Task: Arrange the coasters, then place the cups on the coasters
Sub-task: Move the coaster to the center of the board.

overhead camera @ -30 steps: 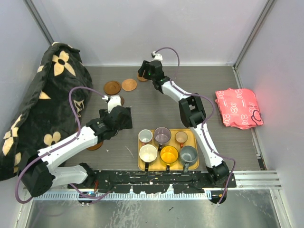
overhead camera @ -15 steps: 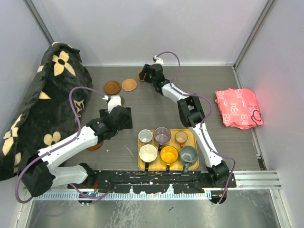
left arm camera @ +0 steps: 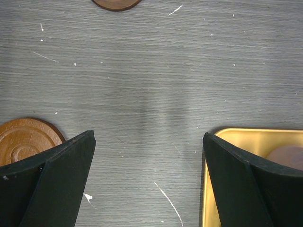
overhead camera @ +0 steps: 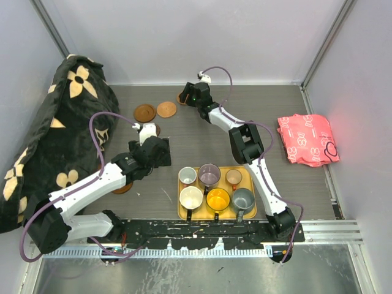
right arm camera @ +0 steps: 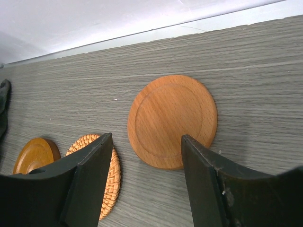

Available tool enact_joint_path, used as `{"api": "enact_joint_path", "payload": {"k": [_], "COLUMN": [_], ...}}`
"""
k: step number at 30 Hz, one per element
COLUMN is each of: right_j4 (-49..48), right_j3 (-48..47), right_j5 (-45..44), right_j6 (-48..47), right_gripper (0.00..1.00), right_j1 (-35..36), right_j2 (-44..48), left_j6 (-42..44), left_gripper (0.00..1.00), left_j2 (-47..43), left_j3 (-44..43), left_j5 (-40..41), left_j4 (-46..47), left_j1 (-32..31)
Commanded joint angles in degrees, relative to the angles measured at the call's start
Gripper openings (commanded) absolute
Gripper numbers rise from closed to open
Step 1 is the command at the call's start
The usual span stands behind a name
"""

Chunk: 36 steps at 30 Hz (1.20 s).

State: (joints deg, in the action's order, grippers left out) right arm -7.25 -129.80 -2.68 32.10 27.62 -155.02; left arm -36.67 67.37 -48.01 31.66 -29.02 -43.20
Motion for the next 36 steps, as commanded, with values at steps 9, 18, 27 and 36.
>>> {"api": "enact_joint_path", "payload": {"k": [9, 18, 27, 36], "right_j4": [1.7, 5.4, 7.2, 14.7], "right_j3": [2.7, 8.1, 18.8, 25.1], "right_j5": [-0.6, -5.6, -11.5, -14.8], "right_j6": [0.9, -0.5, -1.9, -0.8], "right_gripper": [0.65, 0.61, 0.58, 0.56], "right_j1": [-0.9, -1.1, -1.3, -2.0], "right_j2": [2.2, 6.3, 13.9, 20.4], "left_j6": [-0.8, -1.0, -1.6, -2.0], "left_gripper": [0.98, 0.98, 0.98, 0.98], "left_j2": [-1.2, -1.8, -2.4, -4.7], "left_j3": [0.3, 0.7, 0.9, 1.2], "left_j5": [-0.1, -0.3, -0.7, -0.4], "left_j4": [2.8, 2.7, 2.6, 1.9], "left_j1": [0.1, 0.0, 0.0, 0.0]}}
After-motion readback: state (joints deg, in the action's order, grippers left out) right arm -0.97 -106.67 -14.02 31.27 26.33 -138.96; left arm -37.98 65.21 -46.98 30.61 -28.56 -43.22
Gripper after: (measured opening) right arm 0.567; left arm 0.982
